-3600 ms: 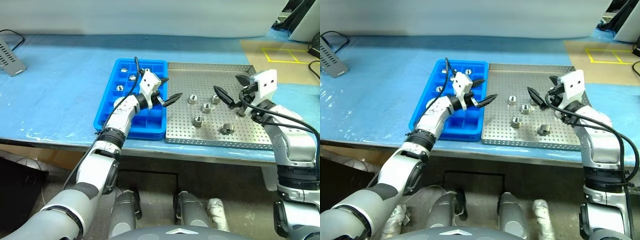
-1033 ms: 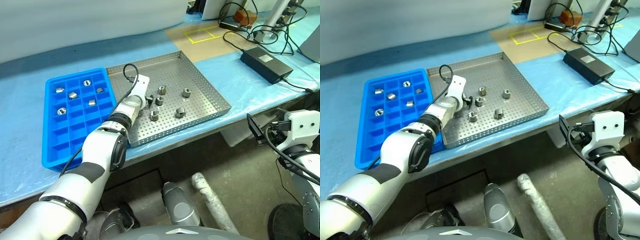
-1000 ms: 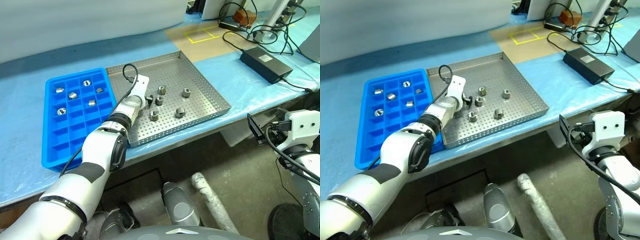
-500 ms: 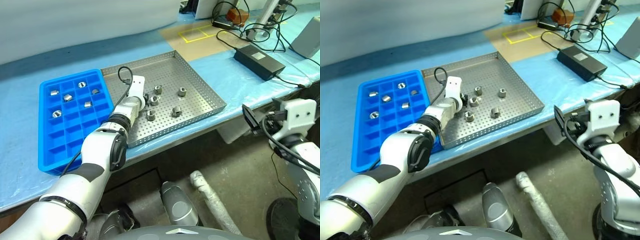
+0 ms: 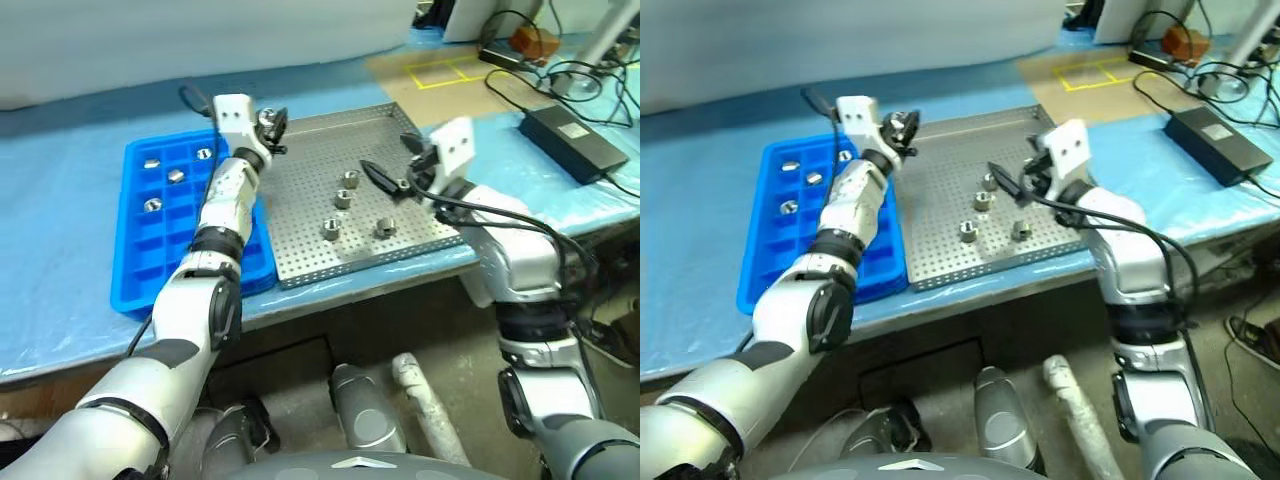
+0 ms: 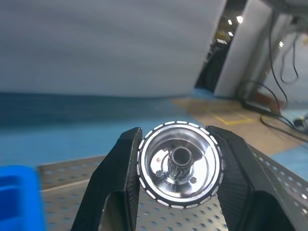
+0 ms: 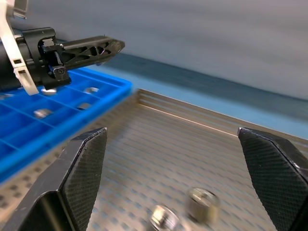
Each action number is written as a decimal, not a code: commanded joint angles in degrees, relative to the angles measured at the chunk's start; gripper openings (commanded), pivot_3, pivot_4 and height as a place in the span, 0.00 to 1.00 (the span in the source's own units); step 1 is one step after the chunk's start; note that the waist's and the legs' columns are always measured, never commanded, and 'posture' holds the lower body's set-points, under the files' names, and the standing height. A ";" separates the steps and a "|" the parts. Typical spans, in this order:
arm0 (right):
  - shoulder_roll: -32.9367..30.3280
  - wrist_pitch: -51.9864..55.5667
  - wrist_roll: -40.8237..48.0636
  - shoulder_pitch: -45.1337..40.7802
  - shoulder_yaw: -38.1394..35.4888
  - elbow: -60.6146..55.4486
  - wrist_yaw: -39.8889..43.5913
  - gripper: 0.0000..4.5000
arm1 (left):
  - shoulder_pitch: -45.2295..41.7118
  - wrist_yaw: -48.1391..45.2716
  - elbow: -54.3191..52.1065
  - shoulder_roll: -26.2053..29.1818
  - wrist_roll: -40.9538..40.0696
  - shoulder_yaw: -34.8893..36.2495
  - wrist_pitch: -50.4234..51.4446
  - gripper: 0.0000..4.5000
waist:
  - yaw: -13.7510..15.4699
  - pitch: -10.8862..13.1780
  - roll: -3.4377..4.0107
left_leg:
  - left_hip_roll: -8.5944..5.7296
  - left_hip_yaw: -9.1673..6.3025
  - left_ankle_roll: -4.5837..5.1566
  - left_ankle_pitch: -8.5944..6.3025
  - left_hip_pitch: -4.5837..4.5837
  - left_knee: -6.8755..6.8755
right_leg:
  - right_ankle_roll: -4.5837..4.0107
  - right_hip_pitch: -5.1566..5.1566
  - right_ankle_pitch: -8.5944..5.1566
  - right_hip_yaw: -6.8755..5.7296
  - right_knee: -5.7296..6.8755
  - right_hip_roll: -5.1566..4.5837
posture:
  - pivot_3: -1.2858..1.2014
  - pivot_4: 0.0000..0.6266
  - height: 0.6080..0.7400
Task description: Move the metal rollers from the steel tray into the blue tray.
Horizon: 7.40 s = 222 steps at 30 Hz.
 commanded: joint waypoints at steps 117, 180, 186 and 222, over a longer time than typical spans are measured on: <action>-10.54 13.63 13.45 19.83 -20.91 -24.85 -5.43 1.00 | -12.05 -22.60 18.32 -0.05 6.19 -12.26 13.67 0.38 | 2.20 -0.05 0.24 | 1.06 1.64 -0.62 1.37 1.41 -1.98 | -1.34 0.29 0.62 1.65 -1.76 1.39 | 0.34 0.24 1.00; -10.26 10.75 10.31 18.24 -26.95 -20.90 -11.05 1.00 | -12.05 -22.31 16.25 -6.95 4.57 -19.65 7.40 0.82 | 19.01 -0.05 0.26 | 1.73 2.13 -1.78 2.16 1.22 -2.40 | -1.46 -1.23 0.70 2.03 -0.11 1.72 | 0.28 0.24 1.00; -12.30 13.22 10.98 25.25 -32.60 -27.56 -13.26 1.00 | -15.60 -16.97 27.07 -10.30 6.93 -18.82 6.24 0.82 | 15.06 -0.08 0.31 | 1.72 2.15 -1.61 2.04 1.19 -2.38 | -1.45 -1.15 0.70 2.06 -0.44 1.74 | 0.23 0.24 1.00; -10.69 16.85 13.17 39.04 -38.77 -41.98 -20.35 1.00 | -16.83 11.01 34.03 -13.69 15.80 -15.48 13.12 0.70 | -4.50 -0.09 0.34 | 0.75 1.71 -0.42 1.23 0.68 -2.02 | -0.28 -0.19 0.59 1.13 -1.92 0.85 | 0.16 0.24 1.00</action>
